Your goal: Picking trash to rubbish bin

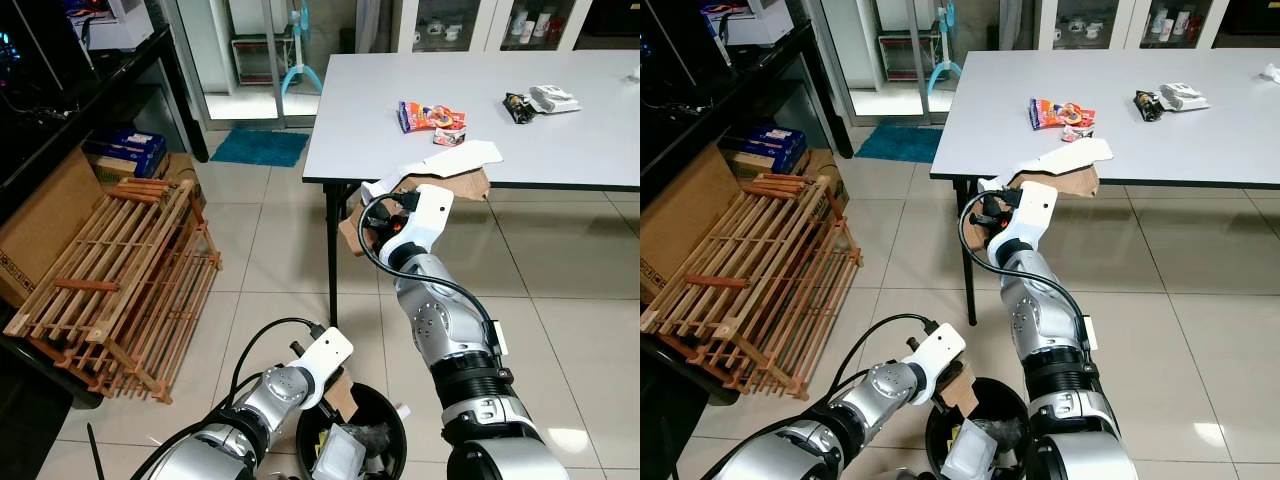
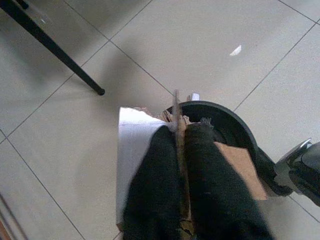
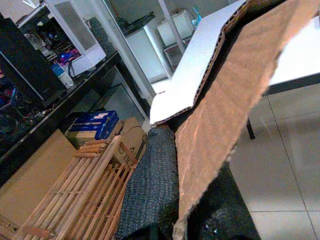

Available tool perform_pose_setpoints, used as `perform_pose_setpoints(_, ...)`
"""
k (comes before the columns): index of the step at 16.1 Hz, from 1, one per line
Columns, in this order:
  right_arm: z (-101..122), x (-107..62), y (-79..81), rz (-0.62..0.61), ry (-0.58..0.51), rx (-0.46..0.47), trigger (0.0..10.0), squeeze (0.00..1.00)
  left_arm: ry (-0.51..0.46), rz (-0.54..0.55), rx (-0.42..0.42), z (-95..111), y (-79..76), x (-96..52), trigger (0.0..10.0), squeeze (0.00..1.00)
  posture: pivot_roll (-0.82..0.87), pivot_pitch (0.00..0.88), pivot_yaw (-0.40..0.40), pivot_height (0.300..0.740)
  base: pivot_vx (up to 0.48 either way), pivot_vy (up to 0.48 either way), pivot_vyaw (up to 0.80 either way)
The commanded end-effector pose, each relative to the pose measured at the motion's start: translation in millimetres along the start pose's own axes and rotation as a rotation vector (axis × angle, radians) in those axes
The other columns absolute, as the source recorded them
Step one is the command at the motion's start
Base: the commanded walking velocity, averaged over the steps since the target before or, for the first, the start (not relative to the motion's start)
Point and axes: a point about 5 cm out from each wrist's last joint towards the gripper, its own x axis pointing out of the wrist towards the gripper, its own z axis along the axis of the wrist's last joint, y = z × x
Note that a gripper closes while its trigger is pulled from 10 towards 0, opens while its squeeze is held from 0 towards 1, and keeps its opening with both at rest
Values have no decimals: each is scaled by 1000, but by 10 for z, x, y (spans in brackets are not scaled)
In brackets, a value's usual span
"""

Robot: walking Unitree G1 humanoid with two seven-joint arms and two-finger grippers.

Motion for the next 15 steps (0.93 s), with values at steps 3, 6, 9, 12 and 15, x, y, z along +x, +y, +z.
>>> perform_pose_setpoints(3, 13, 12, 45, 14, 6, -9, 10000, 0, -9, -7, 13, 39, 21, 0, 10000, 1000, -8, 0, 96, 740, 0, 0, 0)
perform_pose_setpoints(6, 11, 10, 47, 13, 7, -10, 10000, 0, -12, -8, 11, 36, 18, -2, 10000, 1000, -10, 0, 98, 740, 0, 0, 0)
perform_pose_setpoints(9, 7, 9, 49, 14, 7, -9, 10000, 0, -18, 12, 3, 34, 43, -8, 10000, 0, -9, 0, 98, 740, 0, 0, 0)
perform_pose_setpoints(12, 8, 8, 48, 13, 6, -10, 10000, 0, -22, 97, -39, 19, 189, -47, 10000, 0, -11, 0, 99, 740, 0, 0, 0)
perform_pose_setpoints(15, 13, 8, 21, 0, 10, -13, 10000, 0, -55, 371, -116, 16, 633, -209, 10000, 0, -3, 0, 95, 740, 0, 0, 0)
